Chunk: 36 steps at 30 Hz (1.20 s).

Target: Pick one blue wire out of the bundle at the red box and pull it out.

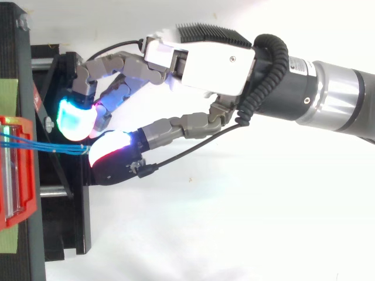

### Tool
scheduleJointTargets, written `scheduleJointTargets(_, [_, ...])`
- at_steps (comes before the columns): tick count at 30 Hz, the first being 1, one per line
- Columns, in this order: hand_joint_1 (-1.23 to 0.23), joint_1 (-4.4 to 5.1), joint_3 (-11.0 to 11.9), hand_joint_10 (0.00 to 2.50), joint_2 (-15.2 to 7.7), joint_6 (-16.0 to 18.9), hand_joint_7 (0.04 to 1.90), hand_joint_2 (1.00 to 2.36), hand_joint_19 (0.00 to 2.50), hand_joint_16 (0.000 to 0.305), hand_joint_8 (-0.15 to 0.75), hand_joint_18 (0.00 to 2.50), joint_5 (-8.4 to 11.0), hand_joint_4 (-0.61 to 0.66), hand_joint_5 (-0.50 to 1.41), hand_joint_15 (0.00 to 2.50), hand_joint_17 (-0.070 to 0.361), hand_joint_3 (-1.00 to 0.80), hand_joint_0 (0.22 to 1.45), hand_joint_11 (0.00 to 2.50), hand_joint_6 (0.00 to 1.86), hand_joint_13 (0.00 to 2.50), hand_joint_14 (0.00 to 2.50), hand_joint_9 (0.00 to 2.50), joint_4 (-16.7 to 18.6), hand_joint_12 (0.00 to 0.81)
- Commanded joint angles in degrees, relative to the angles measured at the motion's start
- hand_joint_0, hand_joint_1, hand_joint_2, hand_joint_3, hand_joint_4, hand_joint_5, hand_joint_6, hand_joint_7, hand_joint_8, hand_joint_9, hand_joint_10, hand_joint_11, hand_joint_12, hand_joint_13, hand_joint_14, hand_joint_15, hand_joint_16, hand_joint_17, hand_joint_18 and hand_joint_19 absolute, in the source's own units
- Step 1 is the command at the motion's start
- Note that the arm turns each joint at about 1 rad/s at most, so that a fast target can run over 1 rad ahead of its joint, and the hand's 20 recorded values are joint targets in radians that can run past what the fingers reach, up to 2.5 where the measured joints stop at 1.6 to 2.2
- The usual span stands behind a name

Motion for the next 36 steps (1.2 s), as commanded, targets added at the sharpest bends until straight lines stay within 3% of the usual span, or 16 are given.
scheduleJointTargets(1, [-0.69, 0.00, -0.8, 0.01, 0.0, -0.1, 0.94, 1.01, 0.40, 0.058, 0.355, 0.78, -0.02, 0.25, -0.17, 0.31, 0.131, -0.42, 0.59, 0.45, 0.72, 0.87, 0.01, 0.81, 0.5, 0.437])
scheduleJointTargets(11, [-0.73, 0.70, -2.4, 0.01, 0.0, -0.1, 0.89, 1.01, 0.40, 0.059, 0.356, 0.79, 0.33, 0.21, -0.19, 0.30, 0.132, -0.42, 0.60, 0.46, 0.80, 0.87, 0.01, 0.80, 3.8, 0.436])
scheduleJointTargets(17, [-0.73, 0.96, -2.9, 0.01, 0.0, -0.2, 0.85, 1.00, 0.40, 0.059, 0.355, 0.79, 0.50, 0.25, -0.20, 0.31, 0.132, -0.43, 0.60, 0.46, 0.80, 0.88, 0.01, 0.79, 5.3, 0.436])
scheduleJointTargets(21, [-0.73, 1.32, -2.9, 0.01, 0.0, -1.2, 0.84, 1.00, 0.41, 0.059, 0.352, 0.79, 1.82, 0.26, -0.20, 0.31, 0.132, -0.43, 0.59, 0.46, 0.79, 0.88, 0.01, 0.79, 5.8, 0.439])
scheduleJointTargets(27, [-0.71, 1.49, -2.8, 0.01, -0.8, -1.6, 0.86, 1.00, 0.41, 0.059, 0.352, 0.79, 2.17, 0.26, -0.19, 0.31, 0.132, -0.43, 0.59, 0.45, 0.76, 0.88, 0.01, 0.79, 6.2, 0.440])
scheduleJointTargets(31, [-0.71, 1.23, -2.4, 0.01, -1.9, -1.5, 0.87, 1.01, 0.40, 0.059, 0.353, 0.79, 4.02, 0.26, -0.19, 0.31, 0.132, -0.43, 0.58, 0.45, 0.76, 0.88, 0.01, 0.79, 7.7, 0.441])
scheduleJointTargets(36, [-0.70, 1.58, -2.4, 0.01, -1.9, -1.6, 0.89, 1.01, 0.41, 0.059, 0.356, 0.79, 4.11, 0.25, -0.19, 0.31, 0.132, -0.42, 0.58, 0.45, 0.76, 0.88, 0.01, 0.80, 8.0, 0.440])
